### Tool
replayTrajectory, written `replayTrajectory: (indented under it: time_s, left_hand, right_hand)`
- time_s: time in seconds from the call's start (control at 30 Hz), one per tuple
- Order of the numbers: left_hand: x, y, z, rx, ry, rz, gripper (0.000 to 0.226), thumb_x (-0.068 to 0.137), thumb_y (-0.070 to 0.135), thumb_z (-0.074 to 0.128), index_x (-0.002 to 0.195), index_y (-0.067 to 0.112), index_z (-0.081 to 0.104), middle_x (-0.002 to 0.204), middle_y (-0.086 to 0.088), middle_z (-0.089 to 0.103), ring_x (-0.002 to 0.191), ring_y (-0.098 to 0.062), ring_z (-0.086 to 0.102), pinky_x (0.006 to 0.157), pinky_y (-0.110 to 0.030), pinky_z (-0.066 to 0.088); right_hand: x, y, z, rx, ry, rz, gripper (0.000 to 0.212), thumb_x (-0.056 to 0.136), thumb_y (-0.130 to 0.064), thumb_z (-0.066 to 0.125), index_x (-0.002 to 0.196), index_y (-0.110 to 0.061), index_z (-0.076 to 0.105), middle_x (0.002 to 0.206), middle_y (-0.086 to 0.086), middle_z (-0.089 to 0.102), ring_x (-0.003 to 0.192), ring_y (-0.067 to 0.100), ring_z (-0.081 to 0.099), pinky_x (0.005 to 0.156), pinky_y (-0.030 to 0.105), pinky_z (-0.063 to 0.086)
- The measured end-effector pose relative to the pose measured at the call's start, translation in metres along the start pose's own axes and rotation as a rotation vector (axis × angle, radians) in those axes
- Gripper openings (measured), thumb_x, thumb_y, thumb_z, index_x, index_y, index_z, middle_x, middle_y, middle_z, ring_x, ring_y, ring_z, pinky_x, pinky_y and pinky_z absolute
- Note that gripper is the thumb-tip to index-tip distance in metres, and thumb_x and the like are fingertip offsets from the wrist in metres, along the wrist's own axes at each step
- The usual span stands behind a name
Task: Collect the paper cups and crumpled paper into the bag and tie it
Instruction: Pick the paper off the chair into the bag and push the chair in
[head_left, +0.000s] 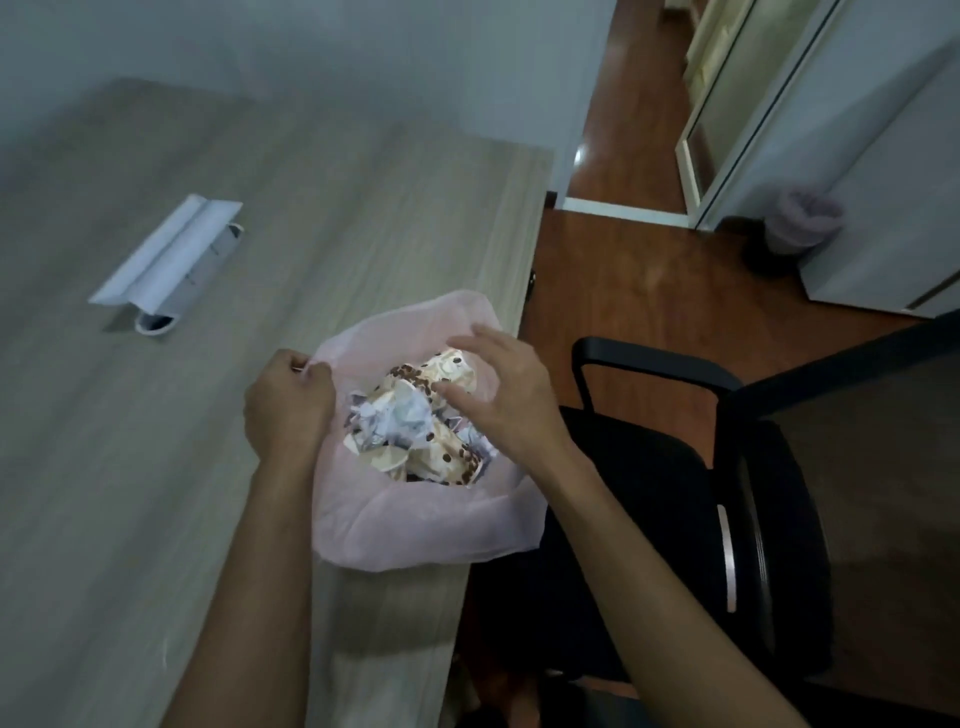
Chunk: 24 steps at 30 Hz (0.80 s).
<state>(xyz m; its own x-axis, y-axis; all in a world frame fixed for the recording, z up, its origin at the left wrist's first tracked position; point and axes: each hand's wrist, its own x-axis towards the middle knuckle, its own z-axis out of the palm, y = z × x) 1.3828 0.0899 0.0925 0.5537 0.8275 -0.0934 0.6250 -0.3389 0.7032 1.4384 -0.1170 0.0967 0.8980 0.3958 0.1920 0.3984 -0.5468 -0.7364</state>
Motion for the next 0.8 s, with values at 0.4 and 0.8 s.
replayTrajectory:
  time_s: [0.4,0.8]
  left_hand:
    - [0.018,-0.044,-0.093,0.030,0.155,-0.052,0.021,0.085,0.025,0.054,0.098,0.017,0.067,0.100,-0.015,0.069,0.095,-0.037,0.061,0.075,-0.036,0.042]
    - [0.012,-0.085,-0.122,0.091,0.132,-0.115,0.021,0.088,0.026,0.056,0.103,0.018,0.068,0.109,-0.017,0.069,0.102,-0.040,0.062,0.082,-0.038,0.046]
  right_hand:
    - [0.030,-0.021,-0.008,0.063,0.045,0.263,0.015,0.078,-0.013,0.070,0.091,-0.020,0.073,0.075,-0.012,0.065,0.066,-0.004,0.059,0.056,0.006,0.043]
    - [0.028,-0.027,0.019,0.055,-0.095,0.262,0.012,0.081,-0.015,0.070,0.092,-0.016,0.075,0.084,-0.004,0.071,0.079,0.011,0.065,0.075,0.024,0.054]
